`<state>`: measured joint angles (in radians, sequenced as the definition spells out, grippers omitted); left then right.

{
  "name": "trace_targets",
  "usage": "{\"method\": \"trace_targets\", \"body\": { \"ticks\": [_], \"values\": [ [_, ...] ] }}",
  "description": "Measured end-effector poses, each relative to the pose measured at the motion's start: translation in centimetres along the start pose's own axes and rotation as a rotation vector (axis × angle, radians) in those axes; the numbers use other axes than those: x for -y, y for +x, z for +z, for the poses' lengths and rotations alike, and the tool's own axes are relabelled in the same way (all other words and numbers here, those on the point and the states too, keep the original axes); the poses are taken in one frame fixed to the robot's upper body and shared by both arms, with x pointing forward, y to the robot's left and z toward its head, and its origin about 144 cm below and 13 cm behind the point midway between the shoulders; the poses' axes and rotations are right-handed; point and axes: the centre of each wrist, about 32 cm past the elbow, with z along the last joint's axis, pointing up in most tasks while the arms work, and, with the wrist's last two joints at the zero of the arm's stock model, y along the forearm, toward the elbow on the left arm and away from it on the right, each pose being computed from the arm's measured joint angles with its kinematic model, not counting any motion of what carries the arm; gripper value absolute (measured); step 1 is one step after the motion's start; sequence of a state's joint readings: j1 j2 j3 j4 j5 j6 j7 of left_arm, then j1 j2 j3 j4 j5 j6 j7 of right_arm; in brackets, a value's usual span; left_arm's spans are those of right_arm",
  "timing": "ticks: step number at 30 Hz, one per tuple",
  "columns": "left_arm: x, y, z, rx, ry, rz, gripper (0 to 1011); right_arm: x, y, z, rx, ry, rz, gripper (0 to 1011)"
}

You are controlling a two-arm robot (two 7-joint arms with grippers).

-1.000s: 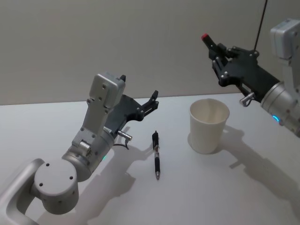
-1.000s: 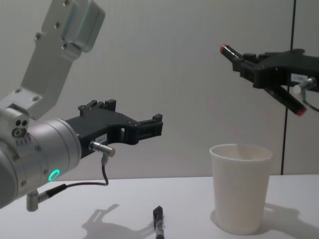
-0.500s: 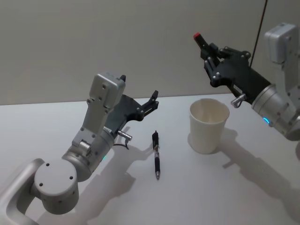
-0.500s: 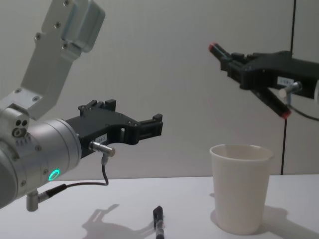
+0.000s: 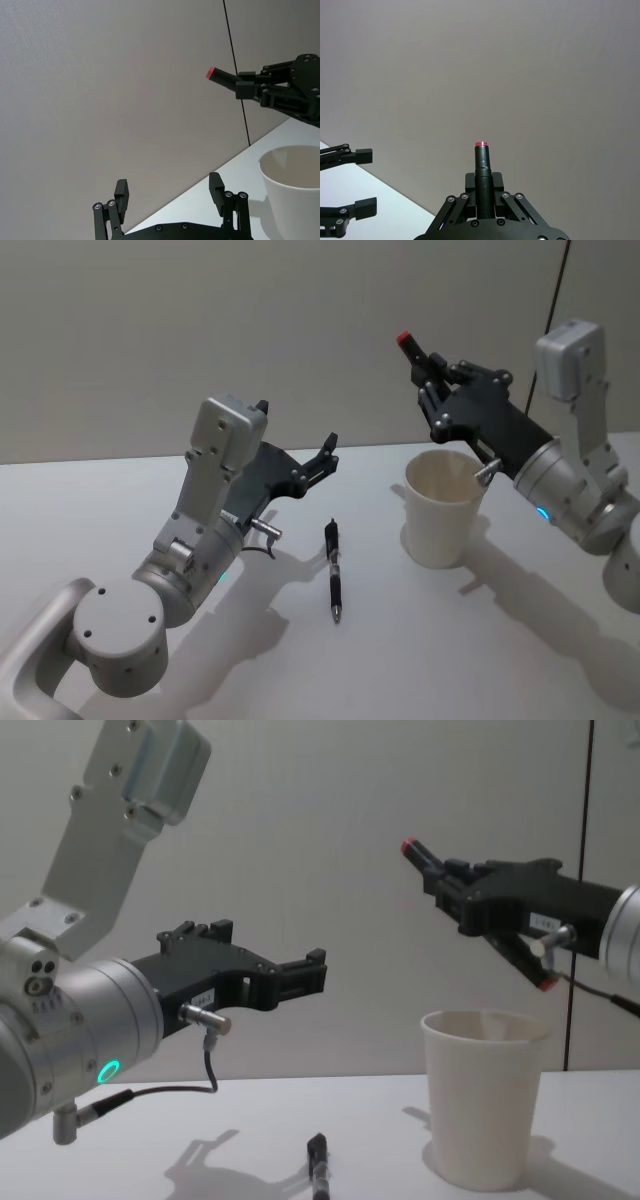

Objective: Place the pen into the pen holder.

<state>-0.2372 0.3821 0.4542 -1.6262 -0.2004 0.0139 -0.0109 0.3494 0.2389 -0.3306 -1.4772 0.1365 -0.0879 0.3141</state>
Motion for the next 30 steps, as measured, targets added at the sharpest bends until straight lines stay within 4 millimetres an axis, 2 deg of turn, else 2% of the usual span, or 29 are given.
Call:
{"method": "trace_targets", "body": {
  "ticks": [30],
  "values": [
    [0.0, 0.0, 0.0, 0.0, 0.0, 0.0, 1001, -0.6, -0.8, -2.9, -0.04, -0.062, 0.024, 185]
  ]
}}
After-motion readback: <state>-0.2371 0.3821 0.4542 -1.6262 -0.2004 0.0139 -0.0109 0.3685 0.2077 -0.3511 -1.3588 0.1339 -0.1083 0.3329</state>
